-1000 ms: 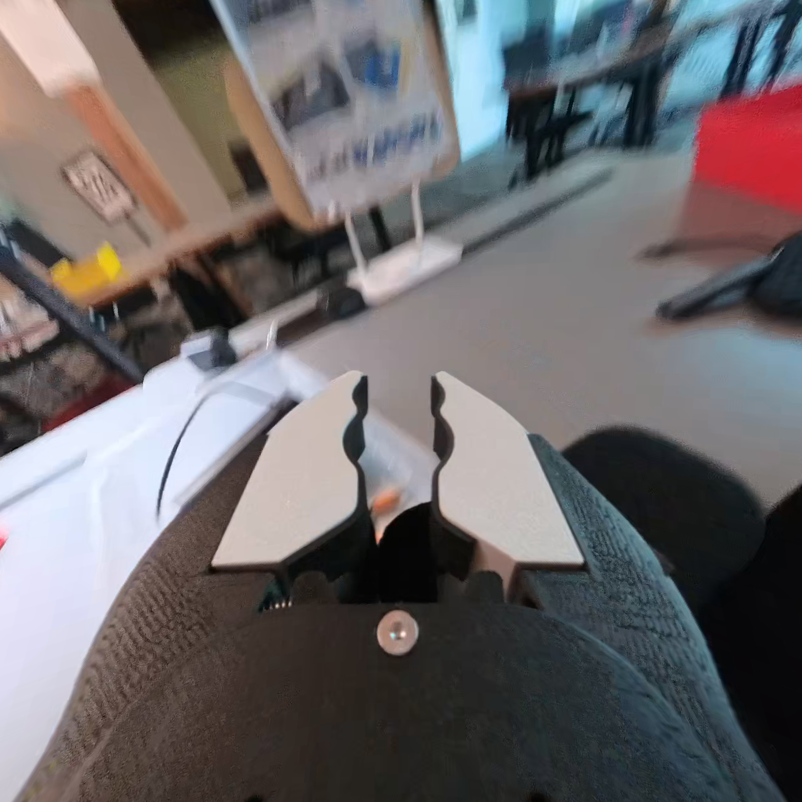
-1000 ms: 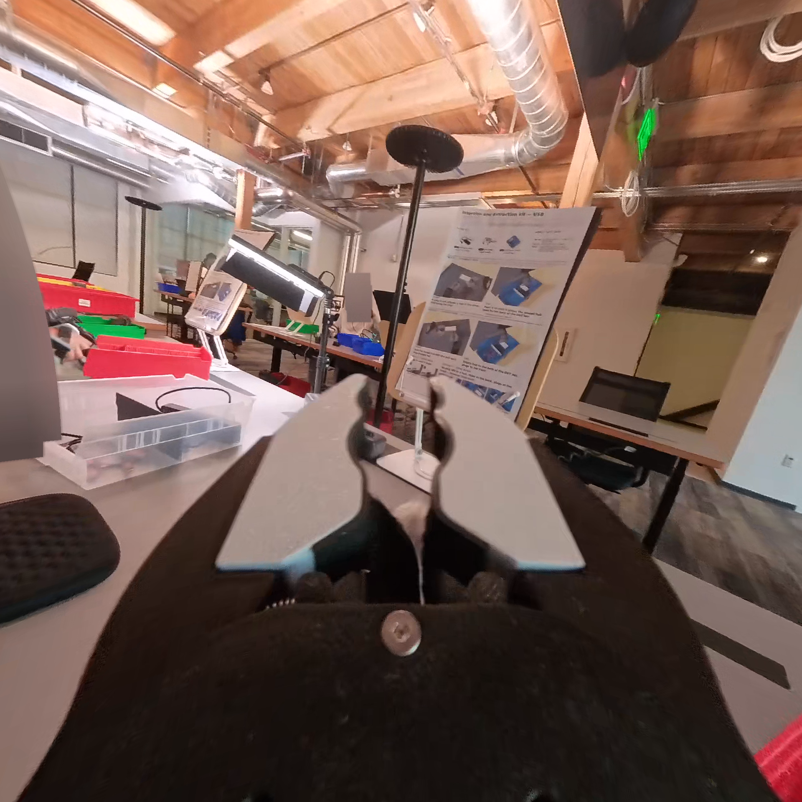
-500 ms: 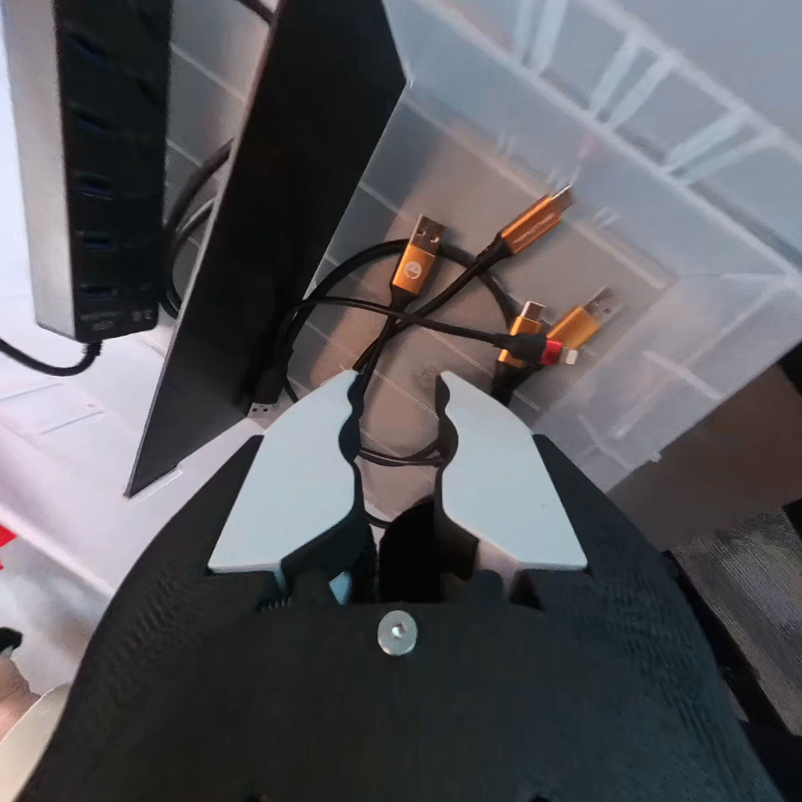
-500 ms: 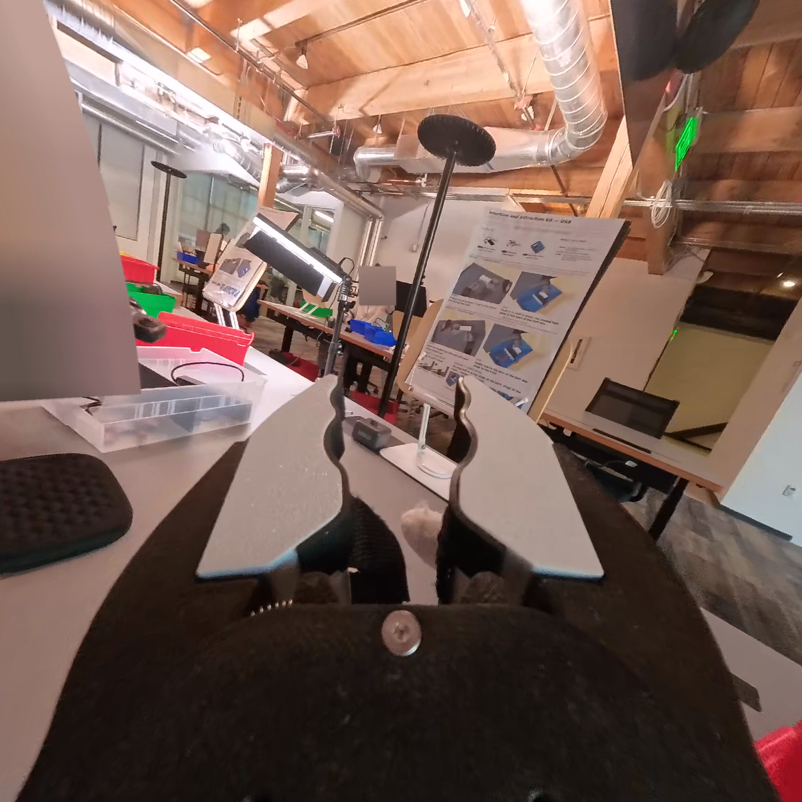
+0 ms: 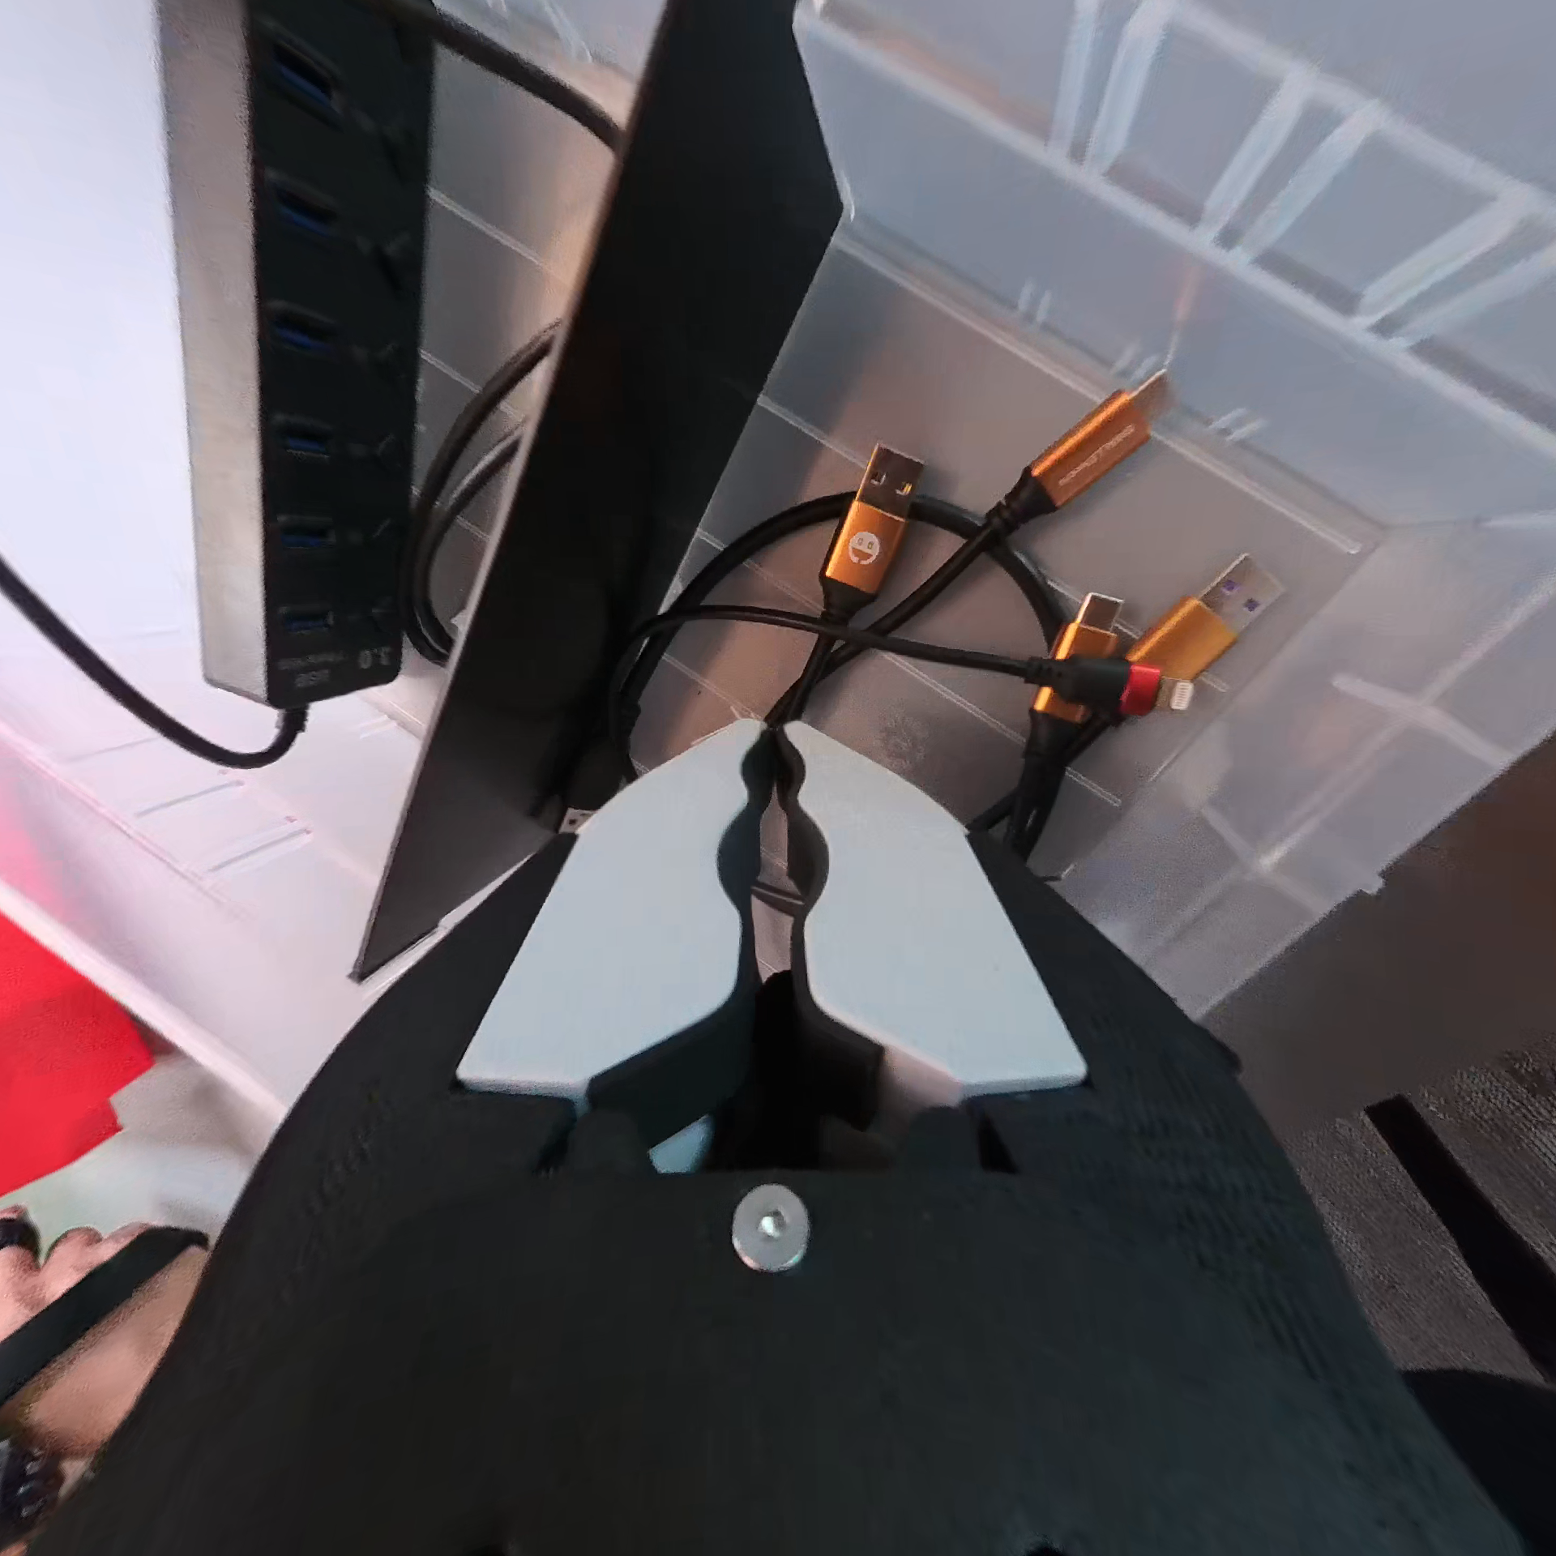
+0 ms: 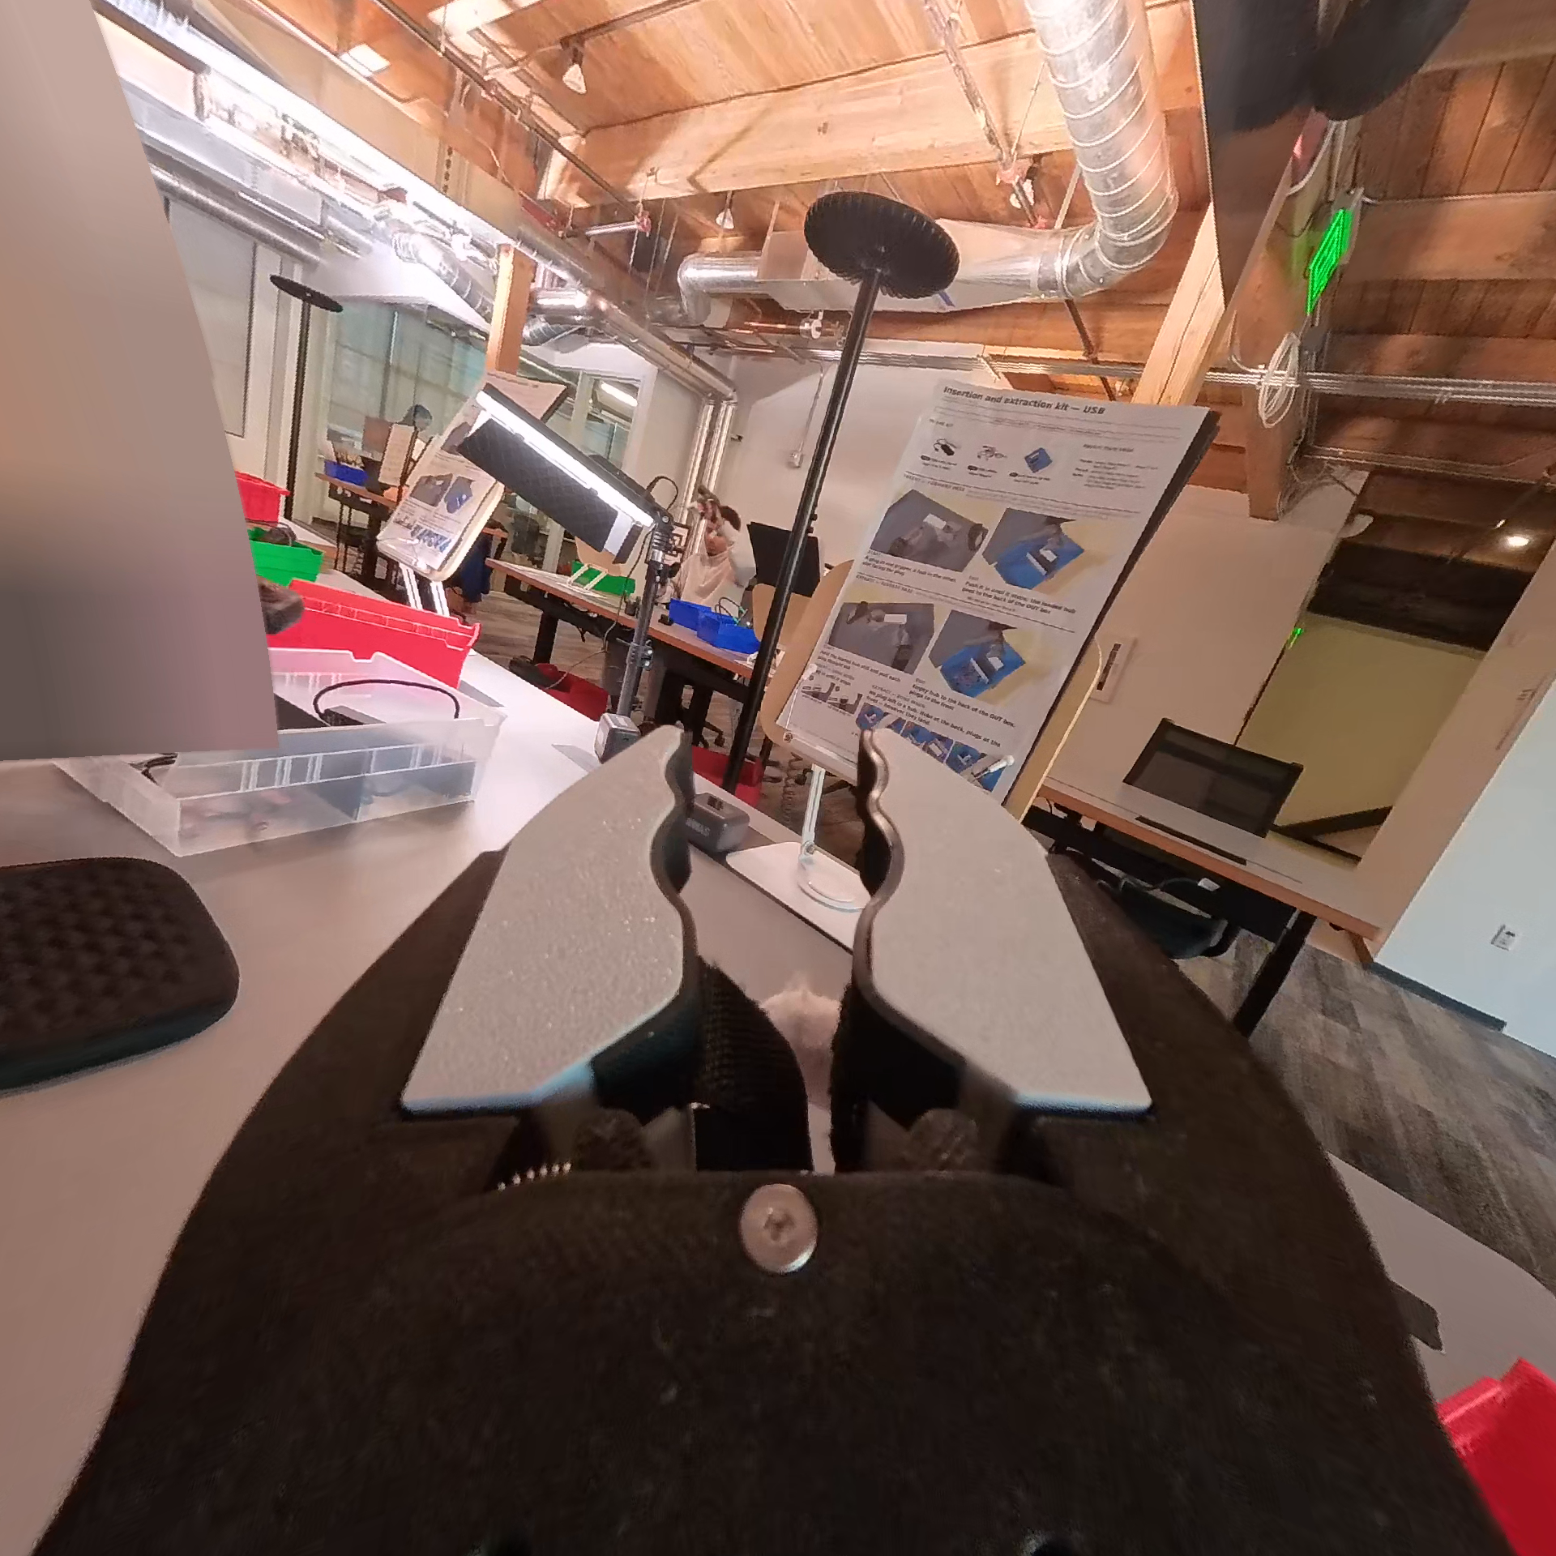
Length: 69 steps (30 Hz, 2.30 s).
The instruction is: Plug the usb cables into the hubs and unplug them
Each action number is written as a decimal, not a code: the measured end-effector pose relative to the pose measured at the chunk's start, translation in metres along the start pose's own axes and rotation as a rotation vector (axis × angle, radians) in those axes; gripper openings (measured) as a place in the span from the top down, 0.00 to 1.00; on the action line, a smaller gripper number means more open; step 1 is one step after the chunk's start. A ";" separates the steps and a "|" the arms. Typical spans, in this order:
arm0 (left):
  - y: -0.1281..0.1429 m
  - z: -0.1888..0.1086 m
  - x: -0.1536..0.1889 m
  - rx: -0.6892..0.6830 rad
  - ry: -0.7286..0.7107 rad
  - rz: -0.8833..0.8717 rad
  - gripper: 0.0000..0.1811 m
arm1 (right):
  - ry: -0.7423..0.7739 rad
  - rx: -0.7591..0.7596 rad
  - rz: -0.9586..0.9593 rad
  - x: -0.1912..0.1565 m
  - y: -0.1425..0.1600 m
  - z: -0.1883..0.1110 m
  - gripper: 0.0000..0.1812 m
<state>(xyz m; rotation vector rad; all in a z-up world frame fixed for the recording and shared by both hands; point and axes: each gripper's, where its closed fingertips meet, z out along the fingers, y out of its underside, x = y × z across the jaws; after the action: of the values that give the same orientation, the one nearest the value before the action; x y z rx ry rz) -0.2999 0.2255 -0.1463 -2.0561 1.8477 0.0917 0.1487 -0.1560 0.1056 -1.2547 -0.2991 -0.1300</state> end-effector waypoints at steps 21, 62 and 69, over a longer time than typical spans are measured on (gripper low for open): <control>0.012 -0.011 -0.018 -0.073 -0.111 0.023 0.98 | 0.000 -0.003 -0.012 0.001 0.001 -0.001 0.81; -0.024 -0.048 -0.006 0.480 -0.094 -0.241 0.84 | 0.034 0.025 -0.030 0.007 -0.011 -0.014 0.82; -0.003 -0.046 -0.026 0.390 -0.165 -0.323 0.83 | 0.038 0.029 -0.035 0.007 -0.013 -0.015 0.83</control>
<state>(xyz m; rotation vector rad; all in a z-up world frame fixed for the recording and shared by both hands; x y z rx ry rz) -0.3096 0.2355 -0.0955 -1.9683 1.2968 -0.1673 0.1548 -0.1739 0.1154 -1.2168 -0.2893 -0.1789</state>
